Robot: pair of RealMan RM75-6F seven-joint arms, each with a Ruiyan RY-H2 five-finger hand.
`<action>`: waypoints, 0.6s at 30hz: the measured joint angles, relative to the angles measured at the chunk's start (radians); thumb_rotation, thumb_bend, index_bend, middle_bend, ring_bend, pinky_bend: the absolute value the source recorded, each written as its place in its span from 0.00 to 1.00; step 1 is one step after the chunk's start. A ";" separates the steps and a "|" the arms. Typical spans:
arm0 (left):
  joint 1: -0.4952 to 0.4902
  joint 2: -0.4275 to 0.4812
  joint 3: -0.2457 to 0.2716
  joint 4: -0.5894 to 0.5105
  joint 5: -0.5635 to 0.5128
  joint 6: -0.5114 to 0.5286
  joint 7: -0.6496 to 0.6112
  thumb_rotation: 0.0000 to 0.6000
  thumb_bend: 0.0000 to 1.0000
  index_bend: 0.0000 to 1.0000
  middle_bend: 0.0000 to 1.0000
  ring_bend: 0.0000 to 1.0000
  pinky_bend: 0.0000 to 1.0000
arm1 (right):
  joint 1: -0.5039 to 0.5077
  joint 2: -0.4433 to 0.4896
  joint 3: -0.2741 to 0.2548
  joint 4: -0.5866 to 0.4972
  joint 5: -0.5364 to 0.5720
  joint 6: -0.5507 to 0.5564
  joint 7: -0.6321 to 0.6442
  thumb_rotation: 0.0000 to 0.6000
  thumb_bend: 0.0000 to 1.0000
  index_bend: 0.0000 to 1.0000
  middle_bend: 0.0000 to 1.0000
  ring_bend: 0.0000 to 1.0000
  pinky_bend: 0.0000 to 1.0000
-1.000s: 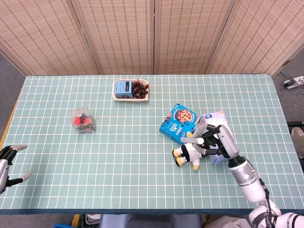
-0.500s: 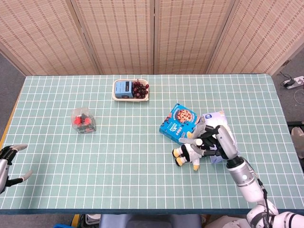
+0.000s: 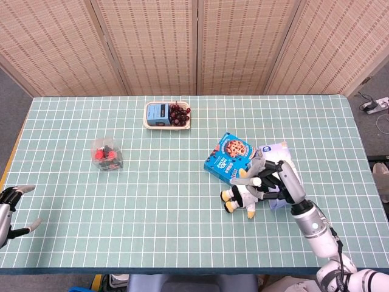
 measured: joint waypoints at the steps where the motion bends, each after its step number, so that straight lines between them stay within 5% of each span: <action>1: 0.000 0.000 0.000 0.000 0.000 0.001 0.000 1.00 0.17 0.29 0.26 0.20 0.47 | 0.001 -0.006 0.000 0.005 0.000 0.002 -0.057 1.00 0.33 0.67 1.00 1.00 1.00; 5: 0.001 0.000 0.000 -0.001 0.001 0.003 -0.002 1.00 0.17 0.29 0.26 0.20 0.47 | 0.003 -0.025 -0.003 0.017 -0.001 0.008 -0.236 1.00 0.33 0.67 1.00 1.00 1.00; 8: 0.001 0.001 0.000 -0.001 0.001 0.002 -0.001 1.00 0.17 0.29 0.26 0.20 0.47 | 0.006 -0.027 -0.007 0.015 -0.005 0.012 -0.246 1.00 0.33 0.67 1.00 1.00 1.00; 18: 0.000 0.001 0.001 -0.001 -0.001 -0.002 0.003 1.00 0.17 0.29 0.26 0.20 0.47 | 0.013 -0.010 -0.026 0.007 -0.029 0.043 0.160 1.00 0.34 0.67 1.00 1.00 1.00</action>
